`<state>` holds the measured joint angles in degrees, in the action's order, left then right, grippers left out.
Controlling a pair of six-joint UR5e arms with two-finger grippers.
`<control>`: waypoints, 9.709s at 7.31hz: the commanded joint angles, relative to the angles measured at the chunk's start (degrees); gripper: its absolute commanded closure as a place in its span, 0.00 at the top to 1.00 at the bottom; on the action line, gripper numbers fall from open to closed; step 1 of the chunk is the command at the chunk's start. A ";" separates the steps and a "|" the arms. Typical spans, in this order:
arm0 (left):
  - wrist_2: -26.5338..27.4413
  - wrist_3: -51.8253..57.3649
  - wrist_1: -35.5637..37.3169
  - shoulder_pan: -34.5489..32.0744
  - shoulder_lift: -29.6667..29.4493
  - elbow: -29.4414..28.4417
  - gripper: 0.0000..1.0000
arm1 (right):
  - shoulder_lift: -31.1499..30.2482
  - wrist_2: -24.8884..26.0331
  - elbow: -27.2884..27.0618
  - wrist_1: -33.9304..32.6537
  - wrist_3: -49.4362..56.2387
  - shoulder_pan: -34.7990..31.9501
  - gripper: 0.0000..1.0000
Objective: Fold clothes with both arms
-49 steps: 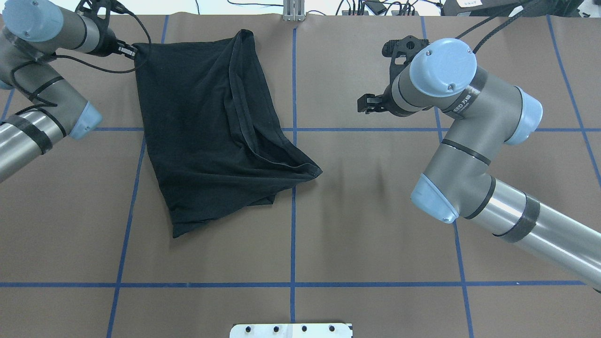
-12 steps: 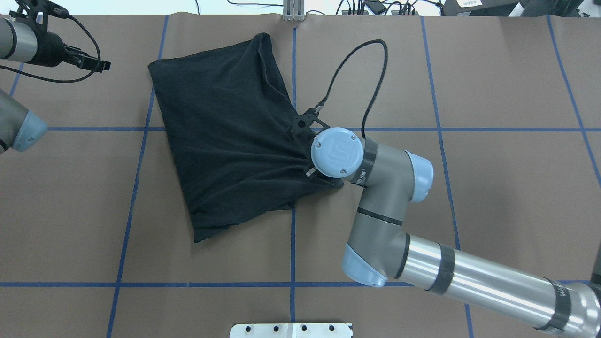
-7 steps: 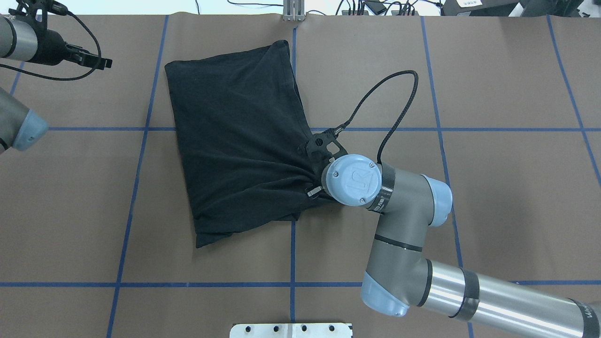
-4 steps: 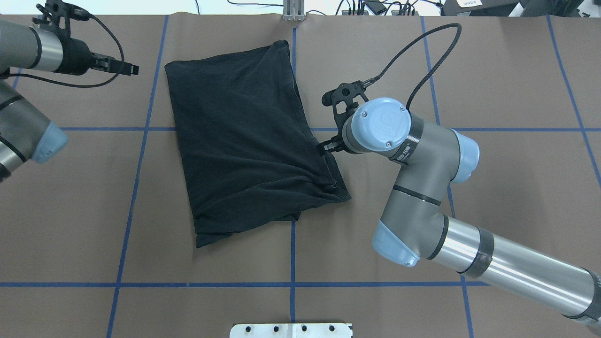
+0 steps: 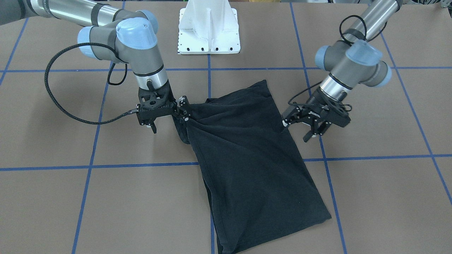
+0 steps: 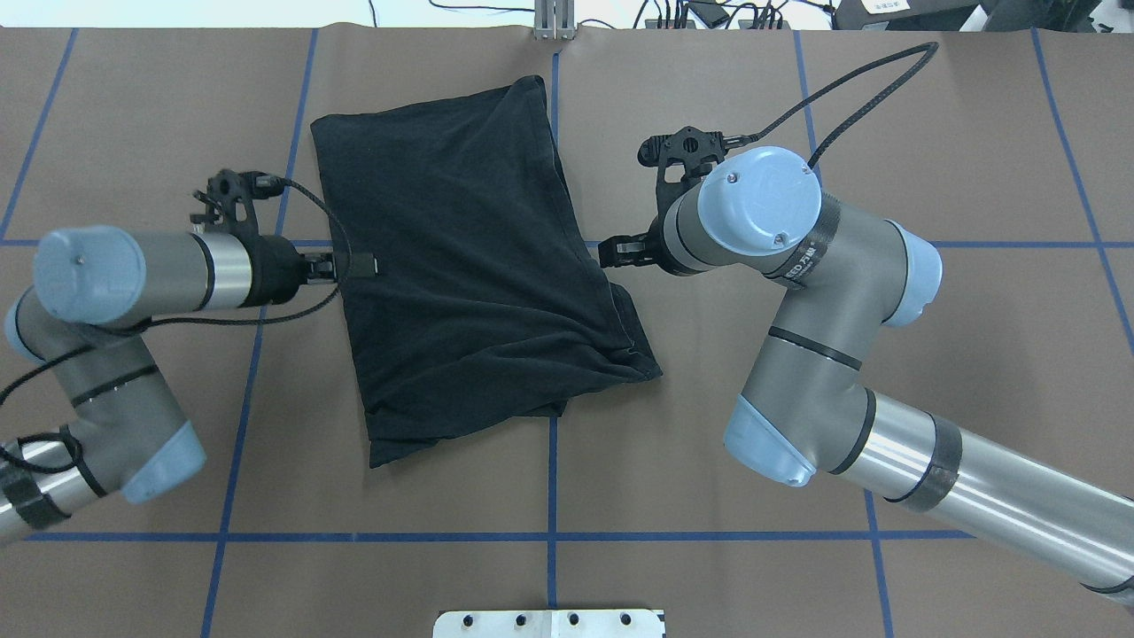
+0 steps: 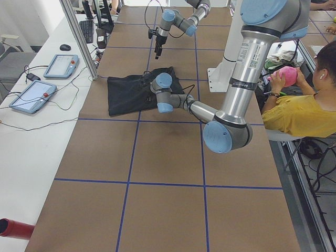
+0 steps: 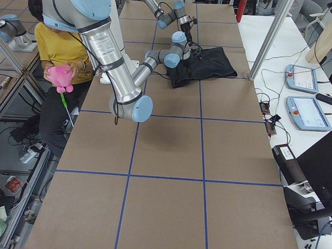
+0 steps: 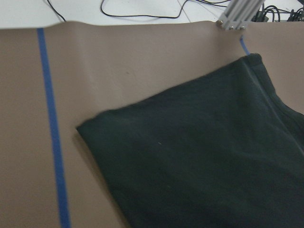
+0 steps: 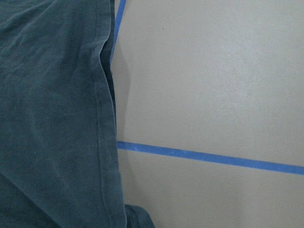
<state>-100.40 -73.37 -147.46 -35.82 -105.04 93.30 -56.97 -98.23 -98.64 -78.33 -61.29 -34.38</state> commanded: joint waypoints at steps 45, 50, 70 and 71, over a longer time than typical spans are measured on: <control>12.68 -12.76 11.67 27.65 13.28 19.73 0.00 | 2.04 17.18 2.40 -4.11 -35.74 21.81 0.39; 12.68 -12.76 11.67 27.65 12.93 19.73 0.00 | 3.01 17.54 2.22 -4.11 -37.24 21.02 0.00; 4.42 -11.35 17.87 11.68 3.57 27.74 0.00 | 2.73 18.07 -16.96 -20.46 -38.90 16.55 0.00; 4.33 -11.27 21.21 9.39 -0.56 25.37 0.00 | 3.53 18.07 -15.20 -20.37 -38.21 15.23 0.00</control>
<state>-95.92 -84.80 -130.15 -23.64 -100.85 120.99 -55.03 -80.11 -116.56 -98.81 -100.14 -17.40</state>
